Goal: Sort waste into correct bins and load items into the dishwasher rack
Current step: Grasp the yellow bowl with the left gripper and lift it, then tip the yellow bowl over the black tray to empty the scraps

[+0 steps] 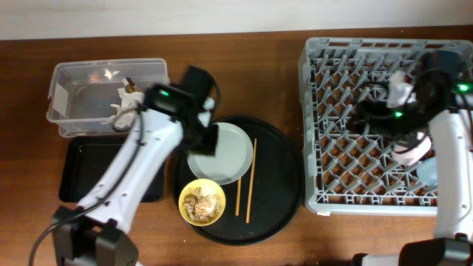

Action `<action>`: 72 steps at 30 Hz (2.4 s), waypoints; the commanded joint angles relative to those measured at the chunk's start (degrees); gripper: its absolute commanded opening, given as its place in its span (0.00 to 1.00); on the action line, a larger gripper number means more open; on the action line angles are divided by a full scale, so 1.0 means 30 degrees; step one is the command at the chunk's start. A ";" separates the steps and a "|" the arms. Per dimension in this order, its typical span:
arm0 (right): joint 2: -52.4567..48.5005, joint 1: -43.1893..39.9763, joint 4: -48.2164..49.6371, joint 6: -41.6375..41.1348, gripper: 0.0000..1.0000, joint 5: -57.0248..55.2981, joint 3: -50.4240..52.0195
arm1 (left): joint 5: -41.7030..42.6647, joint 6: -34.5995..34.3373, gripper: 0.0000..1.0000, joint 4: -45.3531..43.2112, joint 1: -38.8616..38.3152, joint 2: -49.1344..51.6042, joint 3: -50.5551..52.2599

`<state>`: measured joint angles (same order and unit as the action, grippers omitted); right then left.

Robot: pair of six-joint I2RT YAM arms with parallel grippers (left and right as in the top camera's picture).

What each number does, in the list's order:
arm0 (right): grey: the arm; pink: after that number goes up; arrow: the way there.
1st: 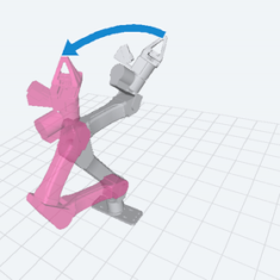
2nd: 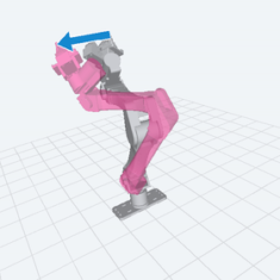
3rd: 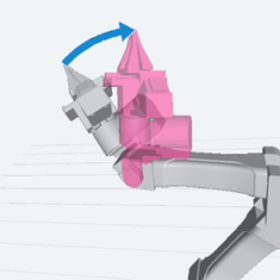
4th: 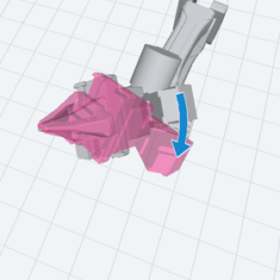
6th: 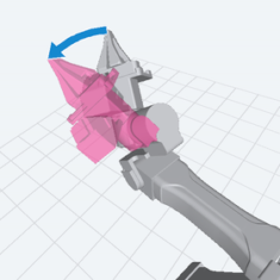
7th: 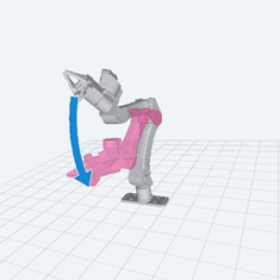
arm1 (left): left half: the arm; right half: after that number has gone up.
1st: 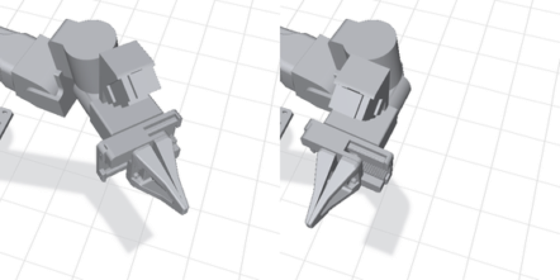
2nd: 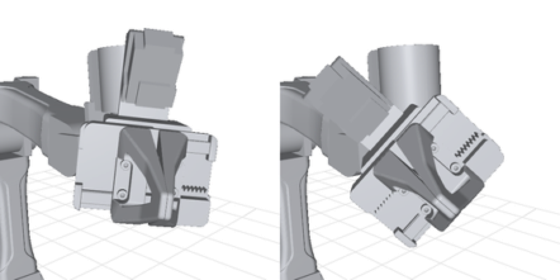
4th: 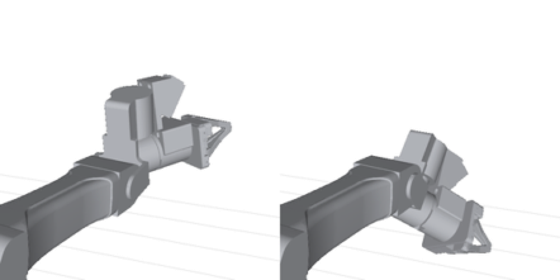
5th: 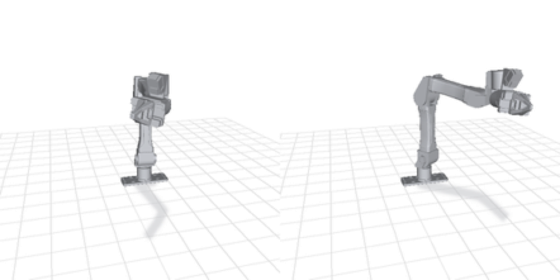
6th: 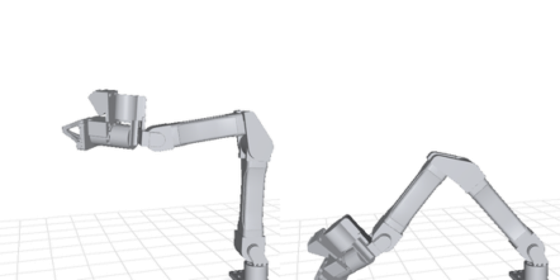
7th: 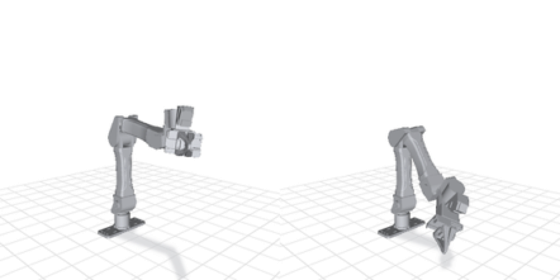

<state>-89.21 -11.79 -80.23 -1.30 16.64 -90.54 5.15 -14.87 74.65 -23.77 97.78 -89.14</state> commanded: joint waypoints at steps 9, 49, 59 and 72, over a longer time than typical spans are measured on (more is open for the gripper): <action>-0.0066 0.1341 -0.0051 0.0794 0.98 0.0248 0.0007 | 0.0488 -0.2186 0.52 -0.5282 -0.5304 -0.0204 0.8488; -0.0066 0.1341 -0.0138 0.0867 0.98 0.0233 0.0007 | 0.0729 0.0976 0.01 -0.2433 0.3701 -0.2208 0.3147; -0.0066 0.1341 -0.0044 0.0860 0.98 -0.0262 0.0430 | 1.4659 0.9202 0.00 -0.2973 1.3289 -0.0678 0.3555; -0.0066 0.1341 -0.0058 0.0860 0.98 -0.0262 0.0430 | 2.1952 1.1999 0.00 -0.2514 1.8950 0.3650 0.6754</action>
<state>-89.30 -8.19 -80.55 0.69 16.38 -89.60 63.79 19.46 65.98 30.22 106.85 -70.08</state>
